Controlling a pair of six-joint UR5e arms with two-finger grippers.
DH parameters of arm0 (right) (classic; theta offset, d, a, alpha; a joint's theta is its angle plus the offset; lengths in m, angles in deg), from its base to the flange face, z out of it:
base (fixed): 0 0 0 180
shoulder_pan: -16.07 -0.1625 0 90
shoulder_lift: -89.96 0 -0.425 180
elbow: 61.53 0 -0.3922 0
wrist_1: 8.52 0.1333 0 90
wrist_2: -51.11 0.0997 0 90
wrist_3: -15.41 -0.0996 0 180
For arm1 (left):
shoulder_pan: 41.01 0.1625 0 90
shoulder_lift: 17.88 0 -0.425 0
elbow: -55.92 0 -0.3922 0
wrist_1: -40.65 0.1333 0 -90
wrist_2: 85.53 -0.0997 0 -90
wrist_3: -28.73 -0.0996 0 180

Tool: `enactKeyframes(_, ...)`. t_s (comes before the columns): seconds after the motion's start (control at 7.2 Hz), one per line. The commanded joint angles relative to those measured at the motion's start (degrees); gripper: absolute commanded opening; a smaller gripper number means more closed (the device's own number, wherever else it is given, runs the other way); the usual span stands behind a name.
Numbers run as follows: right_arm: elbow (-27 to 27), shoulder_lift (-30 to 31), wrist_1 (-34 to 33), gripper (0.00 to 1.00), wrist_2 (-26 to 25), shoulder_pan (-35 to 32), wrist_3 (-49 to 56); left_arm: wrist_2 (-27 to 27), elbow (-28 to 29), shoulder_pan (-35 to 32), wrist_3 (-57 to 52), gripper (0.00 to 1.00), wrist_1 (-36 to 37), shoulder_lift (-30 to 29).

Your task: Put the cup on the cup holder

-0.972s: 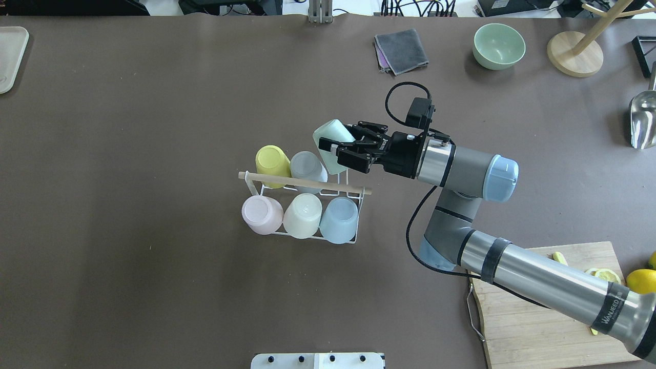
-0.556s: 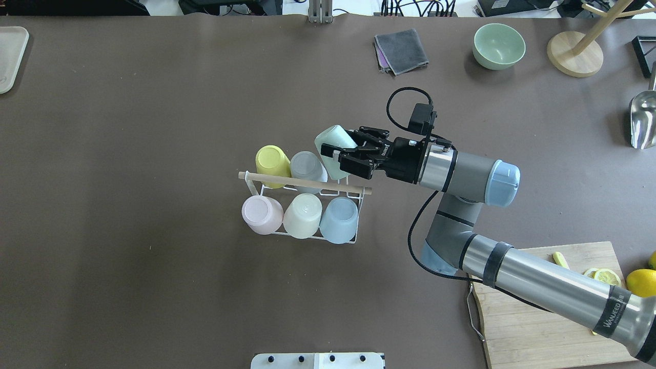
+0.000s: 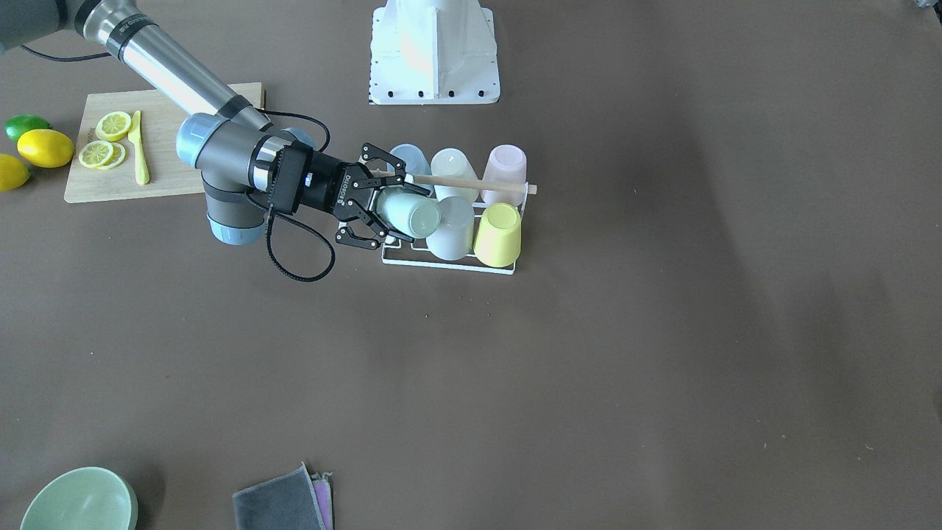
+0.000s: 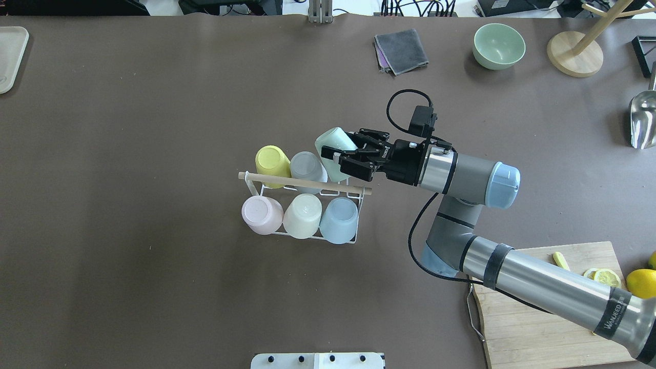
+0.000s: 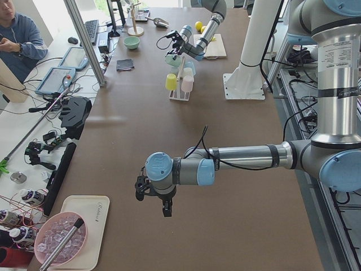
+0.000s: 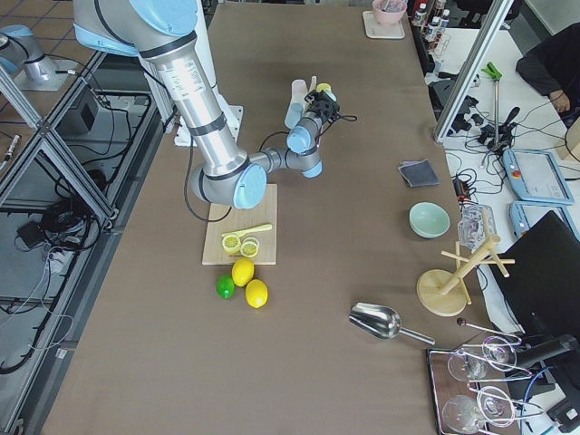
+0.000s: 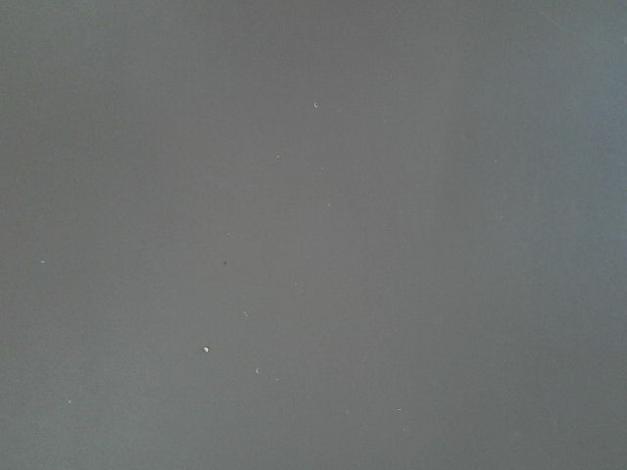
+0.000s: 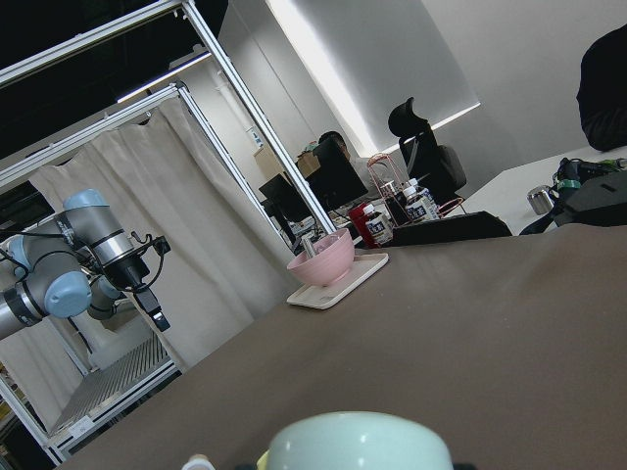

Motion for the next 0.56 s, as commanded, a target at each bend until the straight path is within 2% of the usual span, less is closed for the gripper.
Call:
enactKeyframes(0.0, 0.26, 0.3, 0.01, 0.99, -0.42, -0.03, -0.1, 0.01, 0.06, 0.06, 0.01, 0.99, -0.01, -0.65)
enactKeyframes(0.42, 0.53, 0.3, -0.08, 1.0, -0.25, -1.16, -0.62, 0.01, 0.06, -0.03, 0.01, 0.99, -0.01, -0.75)
